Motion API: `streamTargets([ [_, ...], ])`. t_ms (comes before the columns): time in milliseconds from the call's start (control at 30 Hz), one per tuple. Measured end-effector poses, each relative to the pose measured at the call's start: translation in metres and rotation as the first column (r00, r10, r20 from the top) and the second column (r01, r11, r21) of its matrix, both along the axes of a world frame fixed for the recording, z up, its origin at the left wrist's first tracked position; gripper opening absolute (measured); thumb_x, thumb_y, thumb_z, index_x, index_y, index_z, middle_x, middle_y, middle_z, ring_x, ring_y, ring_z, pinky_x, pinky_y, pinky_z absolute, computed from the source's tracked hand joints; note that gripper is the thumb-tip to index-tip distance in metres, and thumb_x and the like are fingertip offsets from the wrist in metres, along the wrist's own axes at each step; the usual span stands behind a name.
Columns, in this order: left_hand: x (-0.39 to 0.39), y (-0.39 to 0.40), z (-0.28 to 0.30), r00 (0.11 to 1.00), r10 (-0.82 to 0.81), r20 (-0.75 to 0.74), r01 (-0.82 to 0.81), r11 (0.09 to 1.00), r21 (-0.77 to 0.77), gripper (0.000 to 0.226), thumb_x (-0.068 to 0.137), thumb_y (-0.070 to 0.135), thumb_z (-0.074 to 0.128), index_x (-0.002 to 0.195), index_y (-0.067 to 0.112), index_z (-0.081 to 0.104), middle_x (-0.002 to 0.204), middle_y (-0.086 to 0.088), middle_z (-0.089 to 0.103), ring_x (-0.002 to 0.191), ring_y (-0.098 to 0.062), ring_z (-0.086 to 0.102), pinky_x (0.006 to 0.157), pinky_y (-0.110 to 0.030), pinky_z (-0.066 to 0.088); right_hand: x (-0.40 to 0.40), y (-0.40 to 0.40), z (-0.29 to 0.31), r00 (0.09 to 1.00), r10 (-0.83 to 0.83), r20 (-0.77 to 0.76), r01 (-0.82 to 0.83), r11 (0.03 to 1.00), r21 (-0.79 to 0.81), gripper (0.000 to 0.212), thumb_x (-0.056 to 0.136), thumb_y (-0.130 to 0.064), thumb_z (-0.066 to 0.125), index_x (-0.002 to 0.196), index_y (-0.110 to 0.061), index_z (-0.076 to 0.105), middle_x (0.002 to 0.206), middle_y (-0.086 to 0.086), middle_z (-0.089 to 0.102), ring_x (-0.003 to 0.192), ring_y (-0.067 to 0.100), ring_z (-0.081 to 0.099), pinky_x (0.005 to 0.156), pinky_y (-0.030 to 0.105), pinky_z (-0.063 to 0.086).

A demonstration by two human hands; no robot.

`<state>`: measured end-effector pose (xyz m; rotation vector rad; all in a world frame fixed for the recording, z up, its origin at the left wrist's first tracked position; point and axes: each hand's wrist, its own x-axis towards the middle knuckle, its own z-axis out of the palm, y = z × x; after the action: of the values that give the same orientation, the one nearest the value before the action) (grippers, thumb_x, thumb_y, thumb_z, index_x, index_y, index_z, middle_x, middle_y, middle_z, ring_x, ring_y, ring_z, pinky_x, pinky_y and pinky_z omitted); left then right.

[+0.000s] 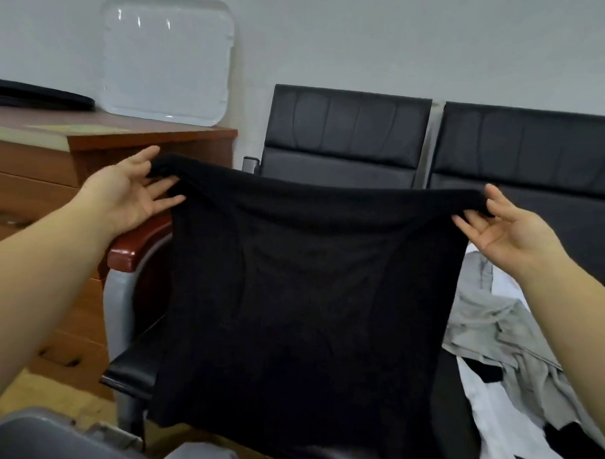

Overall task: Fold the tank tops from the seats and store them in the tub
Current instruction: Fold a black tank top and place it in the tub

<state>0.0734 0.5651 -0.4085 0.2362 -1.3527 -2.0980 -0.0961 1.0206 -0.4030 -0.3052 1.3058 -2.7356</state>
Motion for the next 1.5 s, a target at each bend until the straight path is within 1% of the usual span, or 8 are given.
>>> streamTargets([
  [300, -0.088, -0.045, -0.069, 0.984, 0.046, 0.172, -0.056, 0.997, 0.056, 0.038, 0.103, 0.007, 0.024, 0.104, 0.029, 0.055, 0.111, 0.002, 0.055, 0.099, -0.018, 0.057, 0.102, -0.053, 0.037, -0.096, -0.057, -0.063, 0.993, 0.005, 0.121, -0.028, 0.98, 0.195, 0.037, 0.098, 0.001, 0.032, 0.102, -0.027, 0.055, 0.093, -0.004, 0.068, 0.077, 0.013, 0.072, 0.073, 0.043, 0.057],
  [500, -0.121, -0.06, -0.095, 0.972, 0.07, 0.225, -0.089, 0.993, 0.075, 0.038, 0.102, 0.005, 0.025, 0.104, 0.028, 0.056, 0.113, 0.0, 0.056, 0.101, -0.019, 0.059, 0.101, -0.053, 0.037, -0.136, -0.078, -0.095, 0.985, -0.012, 0.172, -0.033, 0.966, 0.258, 0.037, 0.098, 0.002, 0.031, 0.102, -0.027, 0.053, 0.108, -0.001, 0.062, 0.084, 0.014, 0.071, 0.095, 0.047, 0.042],
  [833, -0.075, -0.046, -0.14, 0.945, 0.019, 0.326, -0.055, 0.993, 0.101, 0.032, 0.101, 0.013, 0.034, 0.102, 0.027, 0.063, 0.105, 0.005, 0.059, 0.095, -0.013, 0.061, 0.086, -0.031, 0.048, -0.108, -0.059, -0.136, 0.964, -0.039, 0.265, -0.053, 0.942, 0.331, 0.028, 0.102, -0.005, 0.034, 0.1, -0.023, 0.055, 0.091, -0.003, 0.07, 0.068, 0.006, 0.071, 0.064, 0.026, 0.059],
  [967, -0.038, -0.037, -0.174, 0.888, -0.076, 0.454, 0.035, 0.994, 0.1, 0.044, 0.1, 0.019, 0.041, 0.078, 0.03, 0.078, 0.09, 0.008, 0.066, 0.082, -0.008, 0.066, 0.077, -0.024, 0.052, -0.087, -0.043, -0.162, 0.942, -0.043, 0.333, -0.084, 0.93, 0.358, 0.026, 0.103, -0.007, 0.033, 0.098, -0.02, 0.055, 0.079, -0.002, 0.072, 0.063, 0.005, 0.07, 0.059, 0.022, 0.058],
  [1067, -0.01, -0.03, -0.189, 0.808, -0.179, 0.562, 0.183, 0.982, 0.051, 0.011, 0.09, 0.024, 0.057, 0.094, 0.025, 0.067, 0.086, 0.003, 0.071, 0.071, -0.008, 0.071, 0.072, -0.025, 0.053, -0.071, -0.034, -0.18, 0.924, -0.073, 0.374, -0.12, 0.876, 0.468, 0.029, 0.102, -0.005, 0.03, 0.094, -0.017, 0.056, 0.092, 0.002, 0.058, 0.056, 0.006, 0.069, 0.055, 0.021, 0.056],
  [1233, 0.015, -0.018, -0.202, 0.464, -0.074, 0.883, 0.484, 0.856, -0.183, 0.015, 0.091, 0.011, 0.058, 0.103, 0.015, 0.068, 0.111, -0.008, 0.067, 0.098, -0.022, 0.063, 0.076, -0.028, 0.042, -0.05, -0.026, -0.214, 0.9, -0.096, 0.424, -0.321, 0.513, 0.796, 0.031, 0.1, -0.004, 0.033, 0.098, -0.015, 0.061, 0.115, 0.011, 0.056, 0.079, 0.018, 0.058, 0.072, 0.029, 0.047],
  [1367, 0.008, -0.003, -0.207, 0.426, 0.141, 0.894, 0.468, 0.811, -0.351, 0.011, 0.095, 0.016, 0.058, 0.104, 0.016, 0.064, 0.1, -0.008, 0.065, 0.076, -0.021, 0.06, 0.063, -0.028, 0.036, -0.034, -0.034, -0.22, 0.957, -0.079, 0.281, -0.267, 0.152, 0.952, 0.02, 0.097, -0.008, 0.047, 0.087, -0.01, 0.064, 0.108, 0.015, 0.061, 0.08, 0.028, 0.062, 0.074, 0.034, 0.05],
  [1500, 0.003, 0.006, -0.214, 0.411, 0.365, 0.835, 0.416, 0.74, -0.528, 0.03, 0.09, 0.033, 0.066, 0.107, 0.01, 0.057, 0.085, -0.007, 0.059, 0.067, -0.021, 0.056, 0.055, -0.029, 0.037, -0.028, -0.05, -0.22, 0.994, 0.085, -0.063, 0.083, -0.248, 0.965, 0.015, 0.089, -0.013, 0.056, 0.077, -0.013, 0.063, 0.085, 0.012, 0.065, 0.094, 0.032, 0.062, 0.069, 0.031, 0.046],
])
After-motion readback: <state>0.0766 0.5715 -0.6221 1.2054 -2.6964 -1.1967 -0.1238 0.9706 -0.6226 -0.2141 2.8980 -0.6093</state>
